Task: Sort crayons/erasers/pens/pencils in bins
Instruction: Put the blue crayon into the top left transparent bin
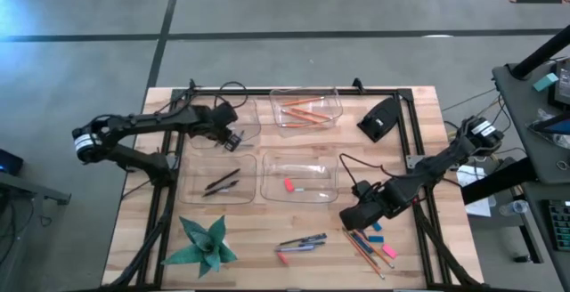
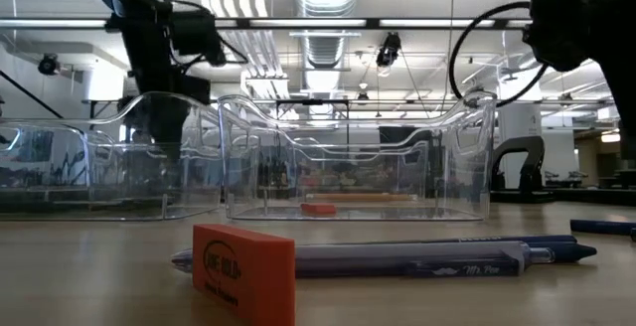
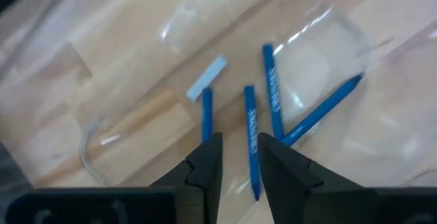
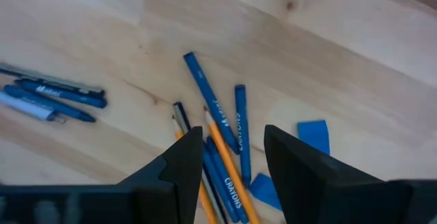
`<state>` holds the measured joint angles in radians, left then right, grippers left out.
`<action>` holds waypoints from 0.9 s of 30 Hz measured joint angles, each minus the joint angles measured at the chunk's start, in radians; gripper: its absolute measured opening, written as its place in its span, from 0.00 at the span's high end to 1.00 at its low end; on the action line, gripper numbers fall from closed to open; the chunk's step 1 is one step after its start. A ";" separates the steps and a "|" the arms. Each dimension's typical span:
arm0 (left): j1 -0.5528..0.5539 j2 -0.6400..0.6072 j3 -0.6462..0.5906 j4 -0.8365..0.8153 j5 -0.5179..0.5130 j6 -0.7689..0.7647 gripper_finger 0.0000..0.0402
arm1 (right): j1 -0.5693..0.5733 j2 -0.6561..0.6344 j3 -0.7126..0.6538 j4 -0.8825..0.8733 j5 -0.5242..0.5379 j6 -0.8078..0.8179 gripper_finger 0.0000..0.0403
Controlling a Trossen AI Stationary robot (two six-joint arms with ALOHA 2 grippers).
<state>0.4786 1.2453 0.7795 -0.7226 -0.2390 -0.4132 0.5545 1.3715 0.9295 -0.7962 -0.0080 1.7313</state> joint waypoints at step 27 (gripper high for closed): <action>-0.017 -0.352 0.210 0.147 0.180 -0.051 0.80 | 0.004 0.260 0.015 0.044 -0.053 0.026 0.74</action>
<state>0.4618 0.8932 0.9890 -0.5755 -0.0593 -0.4639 0.5583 1.6312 0.9443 -0.7521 -0.0608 1.7568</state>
